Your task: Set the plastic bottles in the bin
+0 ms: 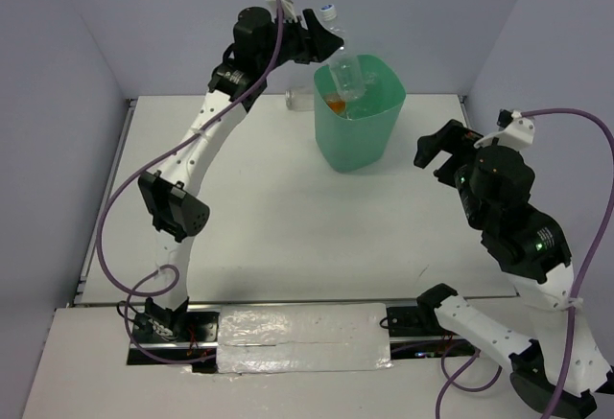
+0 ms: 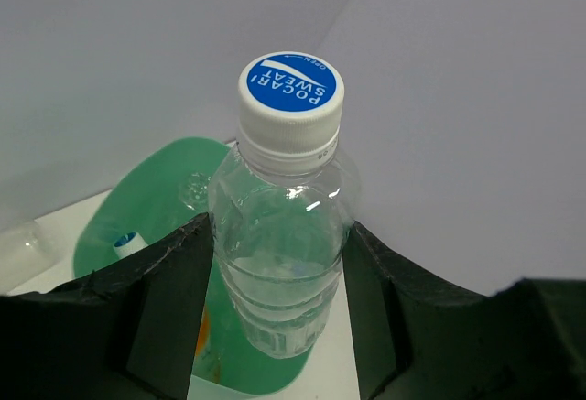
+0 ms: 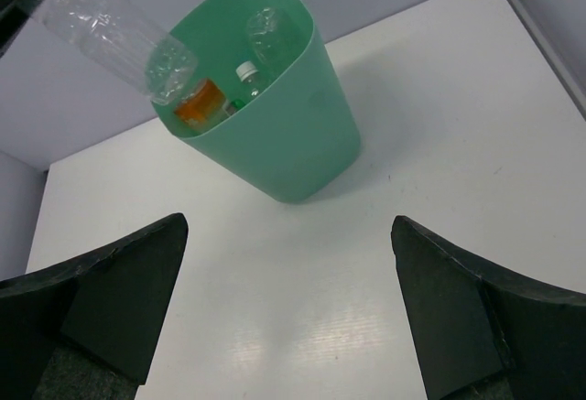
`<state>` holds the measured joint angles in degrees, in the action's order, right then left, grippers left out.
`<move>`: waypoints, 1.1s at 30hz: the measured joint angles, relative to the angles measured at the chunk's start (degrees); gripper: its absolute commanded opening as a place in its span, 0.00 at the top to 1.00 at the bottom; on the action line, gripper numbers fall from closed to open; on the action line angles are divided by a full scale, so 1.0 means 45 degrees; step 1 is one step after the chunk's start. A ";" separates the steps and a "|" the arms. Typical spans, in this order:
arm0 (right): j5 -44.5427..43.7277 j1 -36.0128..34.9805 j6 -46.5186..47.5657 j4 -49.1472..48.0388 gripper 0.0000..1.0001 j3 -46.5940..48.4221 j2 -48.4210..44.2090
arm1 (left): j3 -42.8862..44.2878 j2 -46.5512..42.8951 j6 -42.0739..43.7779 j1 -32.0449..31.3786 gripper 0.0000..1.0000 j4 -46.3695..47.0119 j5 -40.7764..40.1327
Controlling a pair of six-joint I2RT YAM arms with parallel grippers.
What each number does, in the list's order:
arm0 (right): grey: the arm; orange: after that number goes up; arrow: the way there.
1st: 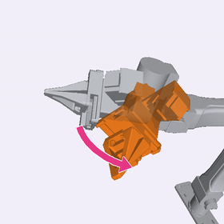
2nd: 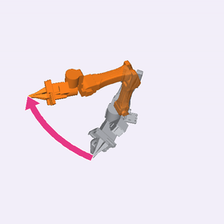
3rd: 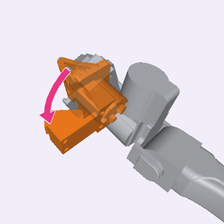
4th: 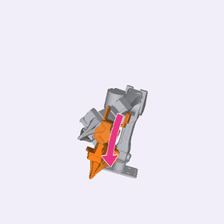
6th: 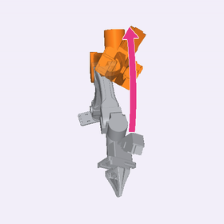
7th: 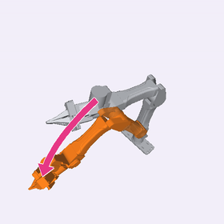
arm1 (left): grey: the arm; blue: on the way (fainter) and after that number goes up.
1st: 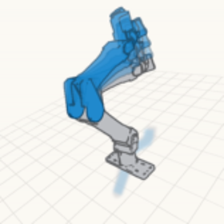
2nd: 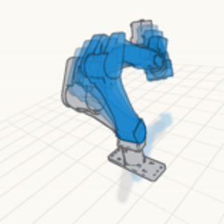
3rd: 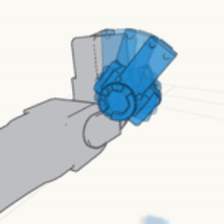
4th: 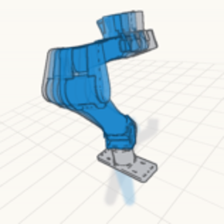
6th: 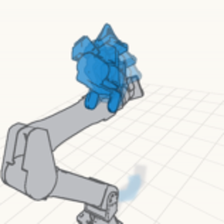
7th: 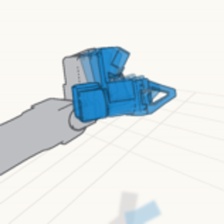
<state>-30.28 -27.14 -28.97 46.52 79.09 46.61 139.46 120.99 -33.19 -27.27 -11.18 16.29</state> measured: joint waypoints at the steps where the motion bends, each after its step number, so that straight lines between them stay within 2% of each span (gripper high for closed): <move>1: -0.0049 0.0000 -0.0034 0.0092 0.01 -0.0005 -0.0039 | 0.0000 0.0102 0.0010 -0.0083 0.44 0.0000 0.0024; 15: -0.0131 -0.0005 -0.0330 0.0481 0.00 -0.0393 -0.0068 | 0.0000 0.1938 -0.0063 -0.0782 0.41 0.0384 -0.0073; 17: -0.0131 -0.0005 -0.0335 0.0481 0.00 -0.0413 -0.0068 | -0.0005 0.2113 -0.0058 -0.0879 0.29 0.0379 -0.0097; 19: -0.0131 -0.0005 -0.0340 0.0481 0.00 -0.0413 -0.0063 | -0.0024 0.2215 -0.0044 -0.0976 0.01 0.0384 -0.0097; 26: -0.0121 -0.0005 -0.0374 0.0481 0.00 -0.0597 0.0024 | -0.0704 0.1778 0.0141 -0.1156 0.00 0.0408 -0.0301; 31: -0.0121 -0.0005 -0.0374 0.0476 0.00 -0.0602 0.0165 | -0.1326 0.0287 0.0525 -0.1078 0.01 -0.0121 -0.1787; 33: -0.0121 -0.0005 -0.0374 0.0471 0.00 -0.0602 0.0170 | -0.1321 -0.0457 0.0107 -0.0777 0.01 -0.0393 -0.2399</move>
<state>-30.83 -27.16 -30.65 48.64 76.38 47.37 133.51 118.93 -32.71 -30.76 -12.95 5.50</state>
